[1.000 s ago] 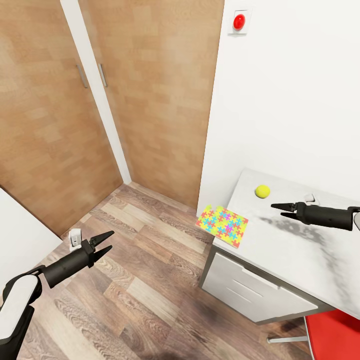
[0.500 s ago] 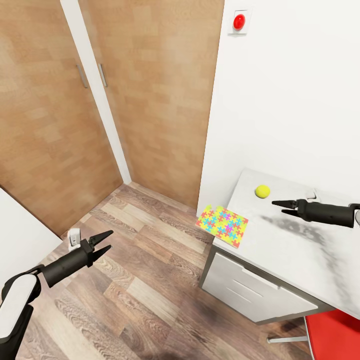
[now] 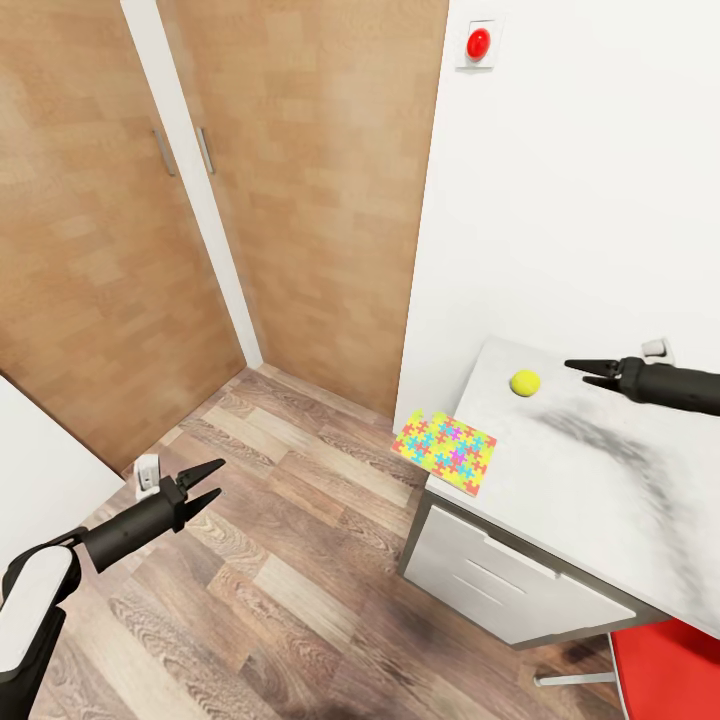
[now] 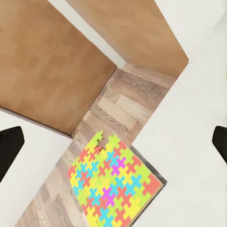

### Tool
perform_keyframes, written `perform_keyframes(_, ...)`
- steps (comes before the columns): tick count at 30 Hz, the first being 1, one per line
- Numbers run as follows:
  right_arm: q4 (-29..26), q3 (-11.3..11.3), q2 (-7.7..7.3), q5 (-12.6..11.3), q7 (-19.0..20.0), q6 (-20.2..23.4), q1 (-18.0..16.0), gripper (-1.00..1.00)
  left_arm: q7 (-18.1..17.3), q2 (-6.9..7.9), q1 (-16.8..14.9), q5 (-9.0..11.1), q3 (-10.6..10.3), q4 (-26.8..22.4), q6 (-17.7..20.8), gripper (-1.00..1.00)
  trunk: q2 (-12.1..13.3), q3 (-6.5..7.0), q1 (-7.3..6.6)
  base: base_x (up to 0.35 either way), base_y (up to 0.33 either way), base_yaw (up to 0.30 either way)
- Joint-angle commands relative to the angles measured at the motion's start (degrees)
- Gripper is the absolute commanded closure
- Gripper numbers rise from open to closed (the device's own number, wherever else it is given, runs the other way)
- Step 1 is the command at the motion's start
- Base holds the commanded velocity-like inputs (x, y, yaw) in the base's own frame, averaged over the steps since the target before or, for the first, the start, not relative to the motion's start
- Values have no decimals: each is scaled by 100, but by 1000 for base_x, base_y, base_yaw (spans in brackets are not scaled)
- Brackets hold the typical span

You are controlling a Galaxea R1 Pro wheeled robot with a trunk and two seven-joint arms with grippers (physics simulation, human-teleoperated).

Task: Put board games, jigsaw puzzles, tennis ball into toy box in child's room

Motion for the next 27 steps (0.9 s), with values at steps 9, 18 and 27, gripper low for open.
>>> perform_keyframes(9,-486,-597,-16,43,28,27,-38,-100,-34,-2,-11,-60,-6,10,17,-100,-3,-5,0,0,0,0)
perform_keyframes(18,-666,-682,-20,46,24,27,-52,-100,-31,-3,-14,-51,-13,15,13,-100,-3,-5,0,0,0,0)
perform_keyframes(27,-730,-702,-16,47,24,27,-52,-100,-22,-8,-17,-60,-16,18,12,-100,-3,-5,0,0,0,0)
